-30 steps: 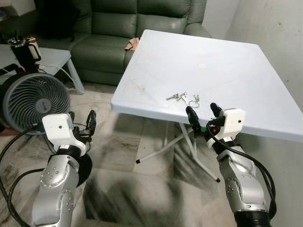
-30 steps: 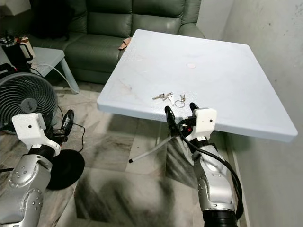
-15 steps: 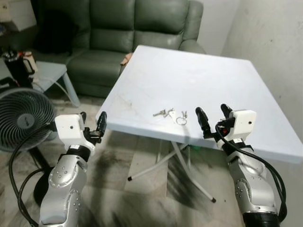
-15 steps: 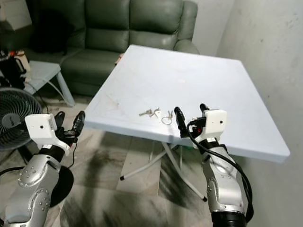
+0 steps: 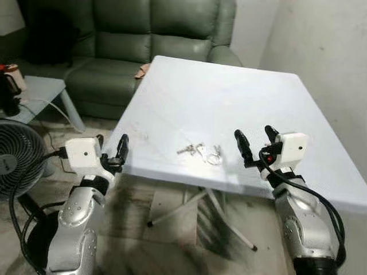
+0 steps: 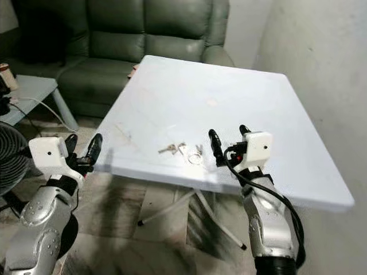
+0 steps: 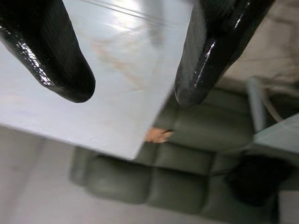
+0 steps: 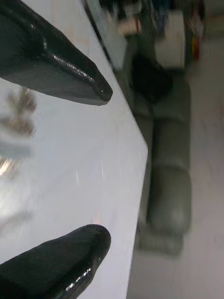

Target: Hang keys on a hook

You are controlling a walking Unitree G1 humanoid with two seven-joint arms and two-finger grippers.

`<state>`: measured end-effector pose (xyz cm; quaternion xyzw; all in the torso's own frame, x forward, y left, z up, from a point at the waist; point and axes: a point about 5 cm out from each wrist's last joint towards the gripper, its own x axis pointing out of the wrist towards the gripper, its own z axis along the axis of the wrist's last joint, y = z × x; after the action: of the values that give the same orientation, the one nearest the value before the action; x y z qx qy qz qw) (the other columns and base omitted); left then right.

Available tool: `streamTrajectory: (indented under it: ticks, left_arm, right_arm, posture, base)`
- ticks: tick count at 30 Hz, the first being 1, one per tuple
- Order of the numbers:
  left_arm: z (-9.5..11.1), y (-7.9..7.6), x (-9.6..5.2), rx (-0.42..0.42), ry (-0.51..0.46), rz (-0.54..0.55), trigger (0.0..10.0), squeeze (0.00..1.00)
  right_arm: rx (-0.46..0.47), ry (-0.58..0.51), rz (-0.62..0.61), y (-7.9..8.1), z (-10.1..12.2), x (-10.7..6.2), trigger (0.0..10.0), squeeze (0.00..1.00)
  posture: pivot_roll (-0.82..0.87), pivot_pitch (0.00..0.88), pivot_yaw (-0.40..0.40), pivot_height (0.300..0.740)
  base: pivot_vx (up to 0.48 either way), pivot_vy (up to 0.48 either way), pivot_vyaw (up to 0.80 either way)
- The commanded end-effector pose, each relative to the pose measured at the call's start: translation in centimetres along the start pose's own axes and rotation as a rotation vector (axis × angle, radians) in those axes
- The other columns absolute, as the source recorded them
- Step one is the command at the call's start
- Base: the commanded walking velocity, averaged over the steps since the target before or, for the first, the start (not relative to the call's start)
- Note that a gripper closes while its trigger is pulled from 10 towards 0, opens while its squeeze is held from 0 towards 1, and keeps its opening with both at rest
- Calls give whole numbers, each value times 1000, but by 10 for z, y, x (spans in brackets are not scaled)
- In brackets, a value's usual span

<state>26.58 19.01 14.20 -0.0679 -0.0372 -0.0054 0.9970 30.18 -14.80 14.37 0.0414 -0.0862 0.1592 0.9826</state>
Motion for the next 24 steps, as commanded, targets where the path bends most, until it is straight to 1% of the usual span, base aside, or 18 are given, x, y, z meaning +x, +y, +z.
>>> streamTrajectory:
  ticks: [1,4,5,6,7,8,10,12,14,19,24]
  left_arm:
    - [3,-8,2,-2,-13,-25,10000,0]
    - [2,-10,2,22,-28,-2,10000,0]
    - [2,-11,2,32,-29,-13,10000,0]
    - [-2,-17,1,36,-14,-44,10000,0]
    - [-3,-19,1,37,-9,-52,10000,0]
    - [-4,-23,1,50,-9,-68,10000,0]
    - [-4,-27,0,51,-12,-97,10000,0]
    - [-4,-30,0,70,-17,-97,10000,0]
    - [-4,-35,-2,55,-18,-132,10000,0]
    - [-7,-42,-7,48,-9,-184,10000,0]
    - [-15,-55,-18,52,27,-262,10000,0]
  right_arm:
    - [-24,3,-17,-9,3,-4,10000,0]
    - [-39,13,-3,-9,3,-4,10000,0]
    - [-41,15,-4,-9,3,-4,10000,0]
    - [-47,23,-3,-9,2,-4,10000,0]
    - [-50,26,-2,-10,2,-4,10000,0]
    - [-68,33,3,-10,2,-4,10000,0]
    - [-75,39,7,-11,2,-3,10000,0]
    - [-82,59,-4,-14,0,-3,10000,0]
    - [-94,72,3,-15,0,-3,10000,0]
    - [-105,105,-5,-16,-2,-3,10000,0]
    - [-131,161,-3,-12,-6,2,10000,0]
  posture:
    - [-67,0,-46,740]
    - [-68,0,-45,740]
    - [-68,0,-45,740]
    - [-69,0,-46,740]
    - [-69,0,-46,740]
    - [-69,0,-48,740]
    - [-70,0,-49,740]
    - [-70,0,-49,740]
    - [-64,0,-56,740]
    - [-59,0,-61,740]
    - [-55,0,-68,740]
  base:
    - [334,0,0]
    - [0,0,0]
    - [0,0,0]
    - [0,0,0]
    - [0,0,0]
    - [0,0,0]
    - [0,0,0]
    - [0,0,0]
    - [0,0,0]
    - [0,0,0]
    - [0,0,0]
